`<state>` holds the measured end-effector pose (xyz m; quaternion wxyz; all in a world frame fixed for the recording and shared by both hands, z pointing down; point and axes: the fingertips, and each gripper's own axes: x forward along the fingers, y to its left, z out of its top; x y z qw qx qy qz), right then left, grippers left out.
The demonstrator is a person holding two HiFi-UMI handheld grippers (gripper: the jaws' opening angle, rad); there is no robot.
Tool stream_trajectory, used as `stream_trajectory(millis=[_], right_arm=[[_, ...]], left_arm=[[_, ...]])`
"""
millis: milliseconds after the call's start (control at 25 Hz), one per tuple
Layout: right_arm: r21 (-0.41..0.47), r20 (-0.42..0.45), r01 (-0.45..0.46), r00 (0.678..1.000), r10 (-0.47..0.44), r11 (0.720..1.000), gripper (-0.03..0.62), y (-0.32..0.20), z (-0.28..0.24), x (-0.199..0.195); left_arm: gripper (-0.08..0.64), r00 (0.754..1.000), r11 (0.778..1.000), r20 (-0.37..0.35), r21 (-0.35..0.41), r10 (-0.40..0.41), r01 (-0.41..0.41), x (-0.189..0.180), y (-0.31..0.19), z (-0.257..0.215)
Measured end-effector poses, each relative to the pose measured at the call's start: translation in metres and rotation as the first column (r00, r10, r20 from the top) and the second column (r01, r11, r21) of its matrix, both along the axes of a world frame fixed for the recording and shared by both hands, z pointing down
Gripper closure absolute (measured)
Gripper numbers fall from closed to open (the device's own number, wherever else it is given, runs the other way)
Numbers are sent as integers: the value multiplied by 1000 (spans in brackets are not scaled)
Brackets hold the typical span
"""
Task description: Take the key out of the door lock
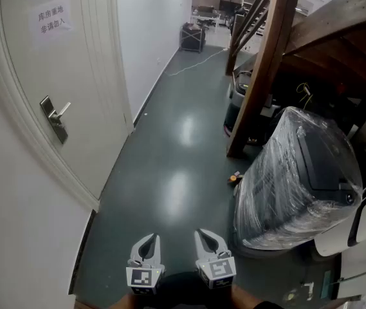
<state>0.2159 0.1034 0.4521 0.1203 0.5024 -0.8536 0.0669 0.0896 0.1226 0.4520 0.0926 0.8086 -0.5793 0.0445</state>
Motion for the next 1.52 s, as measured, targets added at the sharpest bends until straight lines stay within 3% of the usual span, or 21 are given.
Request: stream_trajectory(millis=[880, 1520], right_arm=[[-26, 32, 10, 999, -9, 1000, 600, 11, 6, 17], [-42, 60, 8, 998, -5, 999, 600, 17, 27, 98]], left_arm=[[543, 1000, 1000, 21, -11, -5, 5, 16, 14, 5], [541, 999, 1000, 39, -2, 20, -20, 99, 15, 6]])
